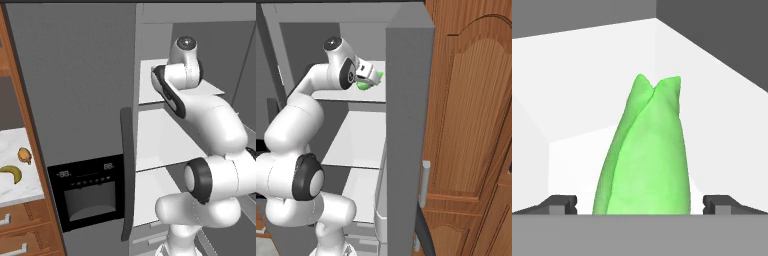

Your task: Open the fridge, remove the banana, corn, and chicken drumstick, and place them on any counter.

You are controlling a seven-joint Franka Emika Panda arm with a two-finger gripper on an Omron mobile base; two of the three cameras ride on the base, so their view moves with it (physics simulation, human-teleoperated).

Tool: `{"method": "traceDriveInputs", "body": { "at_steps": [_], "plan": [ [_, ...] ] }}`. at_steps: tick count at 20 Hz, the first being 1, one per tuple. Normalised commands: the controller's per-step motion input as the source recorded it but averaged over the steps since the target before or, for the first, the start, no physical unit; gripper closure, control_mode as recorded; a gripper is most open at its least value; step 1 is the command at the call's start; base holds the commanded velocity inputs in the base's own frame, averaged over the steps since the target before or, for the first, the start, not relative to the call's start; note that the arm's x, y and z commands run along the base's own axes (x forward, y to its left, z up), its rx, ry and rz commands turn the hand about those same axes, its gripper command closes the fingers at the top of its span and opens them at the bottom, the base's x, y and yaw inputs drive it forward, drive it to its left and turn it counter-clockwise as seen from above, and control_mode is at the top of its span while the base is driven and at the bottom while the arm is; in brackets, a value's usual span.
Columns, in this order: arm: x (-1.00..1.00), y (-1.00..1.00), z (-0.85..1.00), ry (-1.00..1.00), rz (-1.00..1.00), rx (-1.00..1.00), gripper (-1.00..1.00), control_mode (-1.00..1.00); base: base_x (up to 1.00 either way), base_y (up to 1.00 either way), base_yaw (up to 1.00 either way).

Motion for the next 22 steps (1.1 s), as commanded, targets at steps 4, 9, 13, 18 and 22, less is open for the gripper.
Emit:
{"method": "traceDriveInputs", "body": {
  "at_steps": [4,9,13,18,22],
  "plan": [
    [0.16,-0.10,-0.15,0.00,-0.02,0.00,-1.00,-1.00,0.00,0.00,0.00],
    [0.02,-0.17,-0.13,0.00,-0.02,0.00,-1.00,-1.00,0.00,0.00,0.00],
    [0.00,-0.14,-0.17,0.00,-0.02,0.00,1.00,-1.00,0.00,0.00,0.00],
    [0.00,-0.08,-0.20,0.00,-0.02,0.01,1.00,-1.00,0.00,0.00,0.00],
    [0.00,-0.01,-0.06,0.04,0.00,0.00,1.00,-1.00,0.00,0.00,0.00]
  ]
}}
